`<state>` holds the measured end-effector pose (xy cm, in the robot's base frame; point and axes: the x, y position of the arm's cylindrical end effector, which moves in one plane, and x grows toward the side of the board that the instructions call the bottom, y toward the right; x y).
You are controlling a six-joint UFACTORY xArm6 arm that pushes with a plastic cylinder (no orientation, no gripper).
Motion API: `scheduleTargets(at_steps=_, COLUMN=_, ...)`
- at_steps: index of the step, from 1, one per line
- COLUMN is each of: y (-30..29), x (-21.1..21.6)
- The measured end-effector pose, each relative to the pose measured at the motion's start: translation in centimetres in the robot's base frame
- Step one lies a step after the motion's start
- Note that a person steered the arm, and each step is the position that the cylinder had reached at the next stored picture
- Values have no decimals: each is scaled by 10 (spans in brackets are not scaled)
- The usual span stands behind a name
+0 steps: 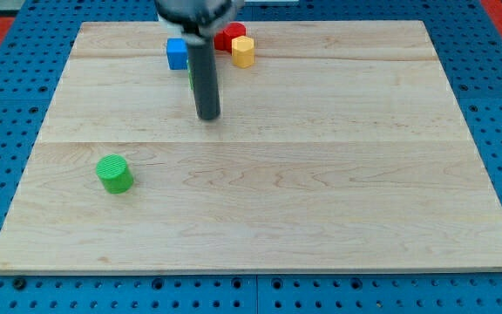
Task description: Push green circle below green star
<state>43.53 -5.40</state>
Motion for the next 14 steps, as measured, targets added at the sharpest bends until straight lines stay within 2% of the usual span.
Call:
scheduleTargets(at_steps=1, y=-6, x=103)
scheduleTargets(at_steps=2, y=-62, x=133)
scheduleTargets(at_steps=3, y=-121, x=121)
scheduleTargets(at_steps=5, y=-141, x=79)
scheduleTargets(at_steps=7, y=-103, x=34)
scheduleTargets(at_steps=8, y=-82, x=28)
scheduleTargets(at_steps=9, y=-72, x=44)
scheduleTargets(at_steps=10, y=-55, x=34)
scheduleTargets(at_steps=14, y=-51, x=-71)
